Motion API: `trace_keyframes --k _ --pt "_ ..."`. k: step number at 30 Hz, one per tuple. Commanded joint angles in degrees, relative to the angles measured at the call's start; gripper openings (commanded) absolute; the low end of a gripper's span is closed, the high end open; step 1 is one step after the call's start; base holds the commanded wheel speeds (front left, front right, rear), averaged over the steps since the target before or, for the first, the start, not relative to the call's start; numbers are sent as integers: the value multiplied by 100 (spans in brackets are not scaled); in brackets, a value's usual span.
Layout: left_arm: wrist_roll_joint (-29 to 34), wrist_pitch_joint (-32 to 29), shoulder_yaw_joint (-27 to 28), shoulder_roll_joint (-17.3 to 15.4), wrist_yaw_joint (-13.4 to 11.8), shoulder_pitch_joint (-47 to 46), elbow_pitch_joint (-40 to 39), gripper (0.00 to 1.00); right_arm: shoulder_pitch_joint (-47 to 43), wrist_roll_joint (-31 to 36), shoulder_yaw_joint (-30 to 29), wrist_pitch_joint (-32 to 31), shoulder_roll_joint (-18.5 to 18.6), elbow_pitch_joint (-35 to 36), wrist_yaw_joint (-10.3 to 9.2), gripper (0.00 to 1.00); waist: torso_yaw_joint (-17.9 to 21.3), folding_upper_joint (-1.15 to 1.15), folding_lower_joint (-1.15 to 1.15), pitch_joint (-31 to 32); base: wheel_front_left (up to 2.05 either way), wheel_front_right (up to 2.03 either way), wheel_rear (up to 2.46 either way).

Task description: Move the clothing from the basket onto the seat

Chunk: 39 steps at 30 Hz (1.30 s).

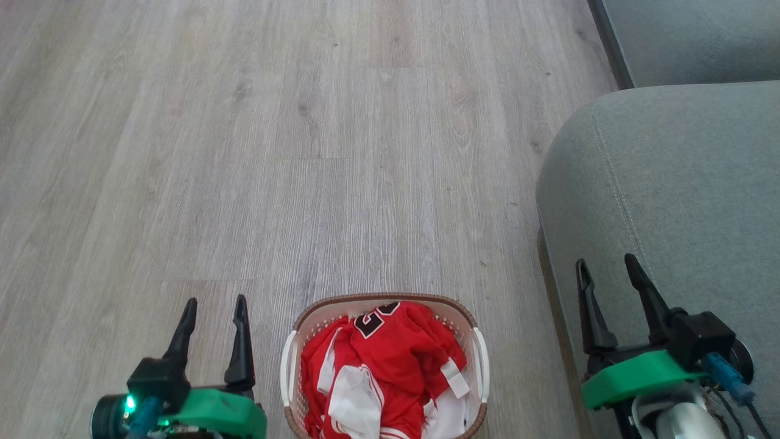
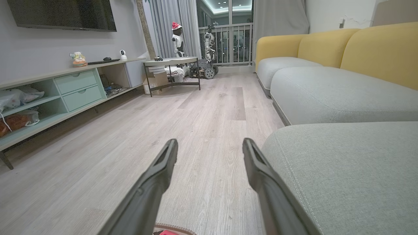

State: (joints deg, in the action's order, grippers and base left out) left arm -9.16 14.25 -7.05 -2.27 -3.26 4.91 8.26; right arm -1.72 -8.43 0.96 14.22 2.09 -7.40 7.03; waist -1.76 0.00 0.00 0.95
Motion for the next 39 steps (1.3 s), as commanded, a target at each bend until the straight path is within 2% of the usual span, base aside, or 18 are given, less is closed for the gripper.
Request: trace_keyframes --k 1,23,27,32,39 --pt "109 74 140 -61 -54 -163 -154 100 130 117 159 78 78 224 46 100 1 0 0 -4 0 0 0" --pt "56 74 152 -61 -58 -196 -89 100 159 94 143 78 78 224 46 100 27 0 0 -78 0 0 0" --pt "86 74 30 -61 9 -253 -28 100 171 87 111 78 78 232 46 100 26 0 0 -158 0 0 0" --pt "120 74 -195 -61 88 -391 111 100 231 105 41 78 78 264 46 100 29 0 0 -375 0 0 0" --pt "203 74 -606 -61 173 -888 601 100 585 195 -140 78 78 424 46 100 107 0 0 -1056 0 0 0"
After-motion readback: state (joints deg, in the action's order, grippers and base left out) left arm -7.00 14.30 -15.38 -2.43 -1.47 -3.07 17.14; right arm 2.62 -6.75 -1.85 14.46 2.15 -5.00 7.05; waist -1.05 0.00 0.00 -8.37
